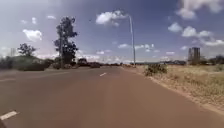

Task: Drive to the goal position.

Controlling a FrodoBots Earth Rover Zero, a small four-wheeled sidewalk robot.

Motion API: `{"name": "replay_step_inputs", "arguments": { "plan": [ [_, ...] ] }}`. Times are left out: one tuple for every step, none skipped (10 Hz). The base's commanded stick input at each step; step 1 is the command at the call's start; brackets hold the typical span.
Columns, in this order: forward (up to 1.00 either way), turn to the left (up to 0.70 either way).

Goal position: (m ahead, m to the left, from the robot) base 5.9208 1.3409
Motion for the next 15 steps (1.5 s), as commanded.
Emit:
{"name": "replay_step_inputs", "arguments": {
  "plan": [
    [0.85, -0.23],
    [0.85, -0.02],
    [0.85, 0.01],
    [0.85, 0.01],
    [0.85, 0.01],
    [0.85, 0.01],
    [0.85, 0.01],
    [0.85, 0.01],
    [0.85, 0.01],
    [0.85, 0.01],
    [0.85, 0.01],
    [0.85, -0.28],
    [0.85, -0.33],
    [0.85, -0.12],
    [0.85, 0.01]
  ]
}}
